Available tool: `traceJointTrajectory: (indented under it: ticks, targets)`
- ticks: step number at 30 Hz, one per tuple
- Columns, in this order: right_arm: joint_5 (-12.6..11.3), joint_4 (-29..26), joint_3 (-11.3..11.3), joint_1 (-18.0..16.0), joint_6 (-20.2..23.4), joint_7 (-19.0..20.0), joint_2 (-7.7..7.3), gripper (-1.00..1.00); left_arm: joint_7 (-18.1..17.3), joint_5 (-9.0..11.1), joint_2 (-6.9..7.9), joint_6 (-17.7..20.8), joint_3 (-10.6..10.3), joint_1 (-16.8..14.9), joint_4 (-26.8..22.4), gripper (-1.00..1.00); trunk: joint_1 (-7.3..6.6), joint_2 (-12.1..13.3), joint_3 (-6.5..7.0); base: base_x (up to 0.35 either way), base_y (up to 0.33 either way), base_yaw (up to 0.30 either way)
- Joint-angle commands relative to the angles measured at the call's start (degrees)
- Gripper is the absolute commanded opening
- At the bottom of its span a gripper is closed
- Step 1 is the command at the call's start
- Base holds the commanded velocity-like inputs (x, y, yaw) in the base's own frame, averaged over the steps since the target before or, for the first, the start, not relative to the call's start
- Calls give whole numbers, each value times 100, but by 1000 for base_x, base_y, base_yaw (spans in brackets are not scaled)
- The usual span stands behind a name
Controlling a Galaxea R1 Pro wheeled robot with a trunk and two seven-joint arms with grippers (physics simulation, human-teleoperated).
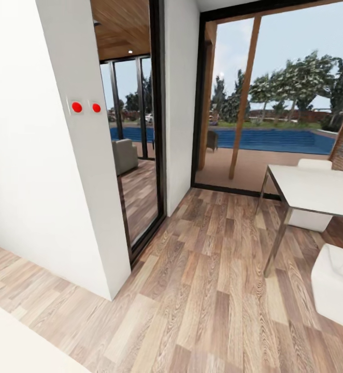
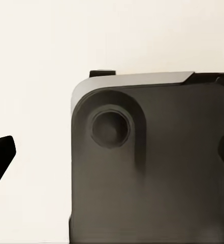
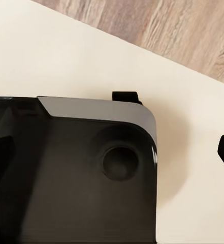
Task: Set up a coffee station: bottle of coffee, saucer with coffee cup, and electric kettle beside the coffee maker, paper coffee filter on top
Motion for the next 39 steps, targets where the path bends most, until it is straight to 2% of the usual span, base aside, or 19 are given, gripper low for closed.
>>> traceJointTrajectory:
  ticks: [1, 8, 13, 16, 19, 25, 39]
  targets:
    - [3, 4, 1, -2, -19, 1, -1, 100, -3, 3, 1, -12, 4, 0, -4, 100, -23, 39, 8, 0, 0, 231]
    - [3, 5, 0, -2, -20, -7, 3, 100, 1, 45, 25, -20, 4, 0, -22, 100, -177, 320, 95, 0, 0, 237]
    - [3, 5, -12, -2, -27, -9, 7, 100, -8, 390, 60, -23, -16, 0, -30, 100, -286, 520, 157, 0, 0, 236]
    - [3, 5, -16, -2, -27, -10, 6, 100, -14, 473, 62, -44, -21, 0, -31, 100, -352, 640, 191, 0, 0, 211]
    - [3, 5, -17, -2, -27, -10, 8, 100, -15, 490, 62, -69, -18, 0, -28, 100, -418, 761, 224, 0, 0, 195]
    - [3, 5, -17, -2, -27, -10, 7, 100, -21, 499, 73, -84, -20, 0, -26, 100, -418, 761, 181, 0, 0, 189]
    - [3, 5, -17, -2, -27, -10, 3, 100, -22, 504, 64, -68, -7, 0, -24, 100, -726, 1322, 331, 0, 0, 180]
